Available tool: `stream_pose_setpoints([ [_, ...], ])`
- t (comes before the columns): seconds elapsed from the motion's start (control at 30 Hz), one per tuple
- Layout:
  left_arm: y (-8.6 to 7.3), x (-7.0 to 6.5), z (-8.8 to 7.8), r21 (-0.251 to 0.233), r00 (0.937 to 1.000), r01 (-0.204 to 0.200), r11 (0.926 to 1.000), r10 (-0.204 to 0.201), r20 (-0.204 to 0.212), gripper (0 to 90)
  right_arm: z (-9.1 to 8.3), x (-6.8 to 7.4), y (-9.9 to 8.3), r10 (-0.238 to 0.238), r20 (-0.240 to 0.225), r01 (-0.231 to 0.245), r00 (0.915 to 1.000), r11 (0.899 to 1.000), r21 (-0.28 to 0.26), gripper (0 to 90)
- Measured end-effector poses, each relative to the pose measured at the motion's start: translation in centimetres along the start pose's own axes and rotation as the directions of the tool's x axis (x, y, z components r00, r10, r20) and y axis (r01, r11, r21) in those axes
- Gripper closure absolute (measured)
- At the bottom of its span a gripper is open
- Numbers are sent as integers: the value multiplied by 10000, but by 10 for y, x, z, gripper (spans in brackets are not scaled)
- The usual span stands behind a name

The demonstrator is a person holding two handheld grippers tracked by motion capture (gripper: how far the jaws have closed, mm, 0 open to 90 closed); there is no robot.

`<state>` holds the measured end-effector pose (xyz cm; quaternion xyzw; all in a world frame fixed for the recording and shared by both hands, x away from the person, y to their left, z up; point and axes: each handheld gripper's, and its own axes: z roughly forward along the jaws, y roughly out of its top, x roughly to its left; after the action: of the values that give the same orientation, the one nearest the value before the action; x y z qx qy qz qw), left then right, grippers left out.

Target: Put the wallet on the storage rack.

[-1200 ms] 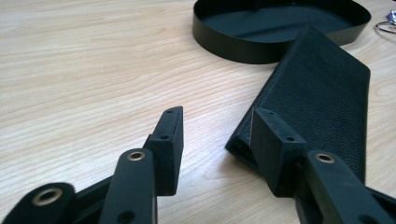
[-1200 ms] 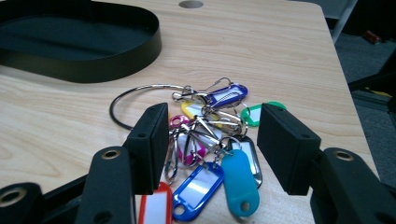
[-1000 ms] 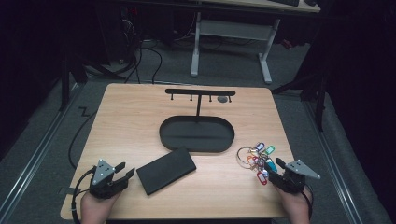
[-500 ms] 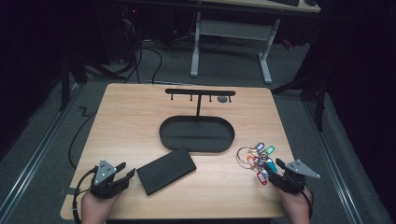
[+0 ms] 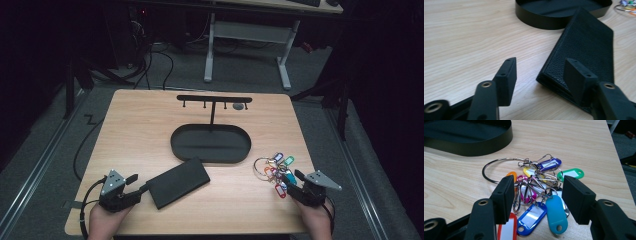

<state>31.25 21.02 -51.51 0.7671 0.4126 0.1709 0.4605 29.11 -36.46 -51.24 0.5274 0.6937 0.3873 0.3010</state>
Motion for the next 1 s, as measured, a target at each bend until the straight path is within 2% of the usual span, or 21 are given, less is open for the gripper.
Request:
stream_pose_setpoints([
  [0.13, 1, -3, 4, 64, 9997, -153, 9999, 152, 188, 412, 1, -1, 0, 32, -26, -32, 10000, 10000, 38, 438],
  [0.2, 2, -8, 4, 60, 9986, -482, 9988, 480, 201, 411, 1, 0, 0, 19, -26, -19, 10000, 10000, 39, 438],
  [0.27, 3, -17, 5, 41, 9950, -952, 9955, 950, 324, 418, 1, 0, 0, -2, -23, 2, 10000, 10000, 41, 439],
  [0.3, 3, -17, 5, 41, 9950, -952, 9955, 950, 324, 423, 1, 0, 0, -2, -23, 2, 10000, 10000, 41, 439],
  [0.33, 4, -28, 6, 54, 9883, -1461, 9893, 1457, 458, 433, 1, 0, 0, 14, -34, -14, 10000, 10000, 47, 439],
  [0.37, 4, -28, 6, 54, 9883, -1461, 9893, 1457, 458, 446, 1, 0, 0, 47, -44, -46, 10000, 10000, 63, 438],
  [0.4, 4, -39, 9, 142, 9762, -2082, 9780, 2069, 650, 461, 1, 0, 0, 43, -53, -43, 10000, 10000, 72, 439],
  [0.43, 4, -39, 9, 142, 9762, -2082, 9780, 2069, 650, 473, 1, 0, 0, 43, -53, -43, 10000, 10000, 72, 439],
  [0.47, 5, -47, 11, 242, 9652, -2517, 9675, 2491, 796, 476, 1, 1, 0, 41, -63, -41, 10000, 10000, 75, 438],
  [0.5, 4, -57, 14, 456, 9462, -3149, 9480, 3099, 931, 476, 1, 1, 0, 30, -66, -30, 10000, 10000, 78, 438],
  [0.57, 2, -64, 18, 695, 9260, -3702, 9263, 3621, 1064, 474, 1, 0, 0, 48, -71, -47, 10000, 10000, 81, 438],
  [0.6, 1, -67, 20, 831, 9201, -3854, 9190, 3758, 1106, 471, 1, 0, 0, 59, -68, -58, 10000, 9999, 90, 438],
  [0.63, 1, -67, 20, 831, 9201, -3854, 9190, 3758, 1106, 468, 1, 0, 0, 102, -68, -101, 9999, 9999, 100, 438],
  [0.67, -1, -70, 23, 1021, 9104, -4091, 9068, 3979, 1133, 461, 1, 0, -1, 121, -75, -120, 9999, 9999, 101, 438],
  [0.7, -2, -70, 24, 1059, 9074, -4165, 9030, 4057, 1092, 459, 1, 0, -1, 106, -83, -106, 9999, 9999, 97, 438],
  [0.83, -7, -71, 24, 1103, 8995, -4347, 8938, 4248, 1023, 456, 1, -1, -1, 152, -100, -151, 9998, 9998, 114, 438],
  [0.9, -8, -71, 23, 1137, 8986, -4377, 8919, 4297, 888, 488, 1, -1, -1, 148, -117, -147, 9998, 9998, 115, 438],
  [0.93, -9, -72, 23, 1142, 8942, -4471, 8872, 4397, 845, 498, 1, -1, -1, 203, -109, -201, 9997, 9997, 130, 438],
  [1.0, -11, -74, 24, 1176, 8809, -4733, 8730, 4684, 682, 506, 1, -1, -1, 237, -132, -235, 9996, 9996, 124, 438],
])
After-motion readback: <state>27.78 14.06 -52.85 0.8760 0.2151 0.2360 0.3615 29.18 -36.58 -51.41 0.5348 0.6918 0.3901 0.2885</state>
